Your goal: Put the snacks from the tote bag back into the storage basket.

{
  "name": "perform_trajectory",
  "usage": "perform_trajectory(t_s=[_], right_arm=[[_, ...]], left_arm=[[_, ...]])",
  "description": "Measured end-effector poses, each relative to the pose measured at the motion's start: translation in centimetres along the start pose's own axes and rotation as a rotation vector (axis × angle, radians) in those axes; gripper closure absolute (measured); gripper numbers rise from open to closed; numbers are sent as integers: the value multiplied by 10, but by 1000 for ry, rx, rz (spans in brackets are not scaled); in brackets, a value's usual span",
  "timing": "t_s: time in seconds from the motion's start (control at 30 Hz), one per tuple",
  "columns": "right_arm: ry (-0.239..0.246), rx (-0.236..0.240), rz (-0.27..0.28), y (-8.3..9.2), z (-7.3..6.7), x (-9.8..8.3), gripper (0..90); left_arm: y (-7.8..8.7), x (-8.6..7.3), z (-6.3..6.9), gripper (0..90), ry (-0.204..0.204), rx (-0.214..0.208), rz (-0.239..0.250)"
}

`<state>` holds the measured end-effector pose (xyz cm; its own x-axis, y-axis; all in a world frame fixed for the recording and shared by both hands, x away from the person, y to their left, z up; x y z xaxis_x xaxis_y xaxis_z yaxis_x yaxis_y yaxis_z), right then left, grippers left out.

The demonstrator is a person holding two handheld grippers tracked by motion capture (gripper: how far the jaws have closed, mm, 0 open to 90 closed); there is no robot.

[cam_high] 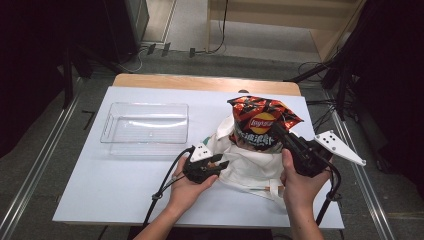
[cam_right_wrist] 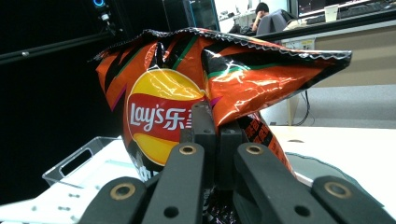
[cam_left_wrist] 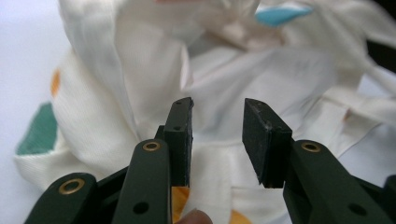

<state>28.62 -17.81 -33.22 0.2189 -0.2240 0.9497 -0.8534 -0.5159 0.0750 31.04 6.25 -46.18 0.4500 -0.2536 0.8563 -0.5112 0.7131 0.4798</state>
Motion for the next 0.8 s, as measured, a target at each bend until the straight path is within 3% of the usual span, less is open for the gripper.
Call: perform_trajectory(t_s=[0.13,0.4,0.43,0.63,0.8], right_arm=[[-6,4,5,3,0,-1,900],[-8,10,10,12,-1,1,900],[-8,10,11,14,-2,0,900],[-25,17,6,19,-3,-7,900],[-26,21,-1,18,-4,-11,900]], left_arm=[[19,16,2,629,-1,-1,64],[42,41,-7,604,5,4,135],[47,49,-7,602,-3,-16,158],[59,76,-3,538,-22,-43,220],[64,92,4,471,1,-103,255]])
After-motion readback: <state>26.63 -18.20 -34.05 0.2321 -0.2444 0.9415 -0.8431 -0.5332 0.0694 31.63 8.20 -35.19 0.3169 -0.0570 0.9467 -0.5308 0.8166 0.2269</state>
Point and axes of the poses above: each handheld gripper's, and its own axes: y roughly backward along the jaws, x roughly out of its top, z roughly to its right, the point moved 3 cm from there along -y, roughly forward along the jaws
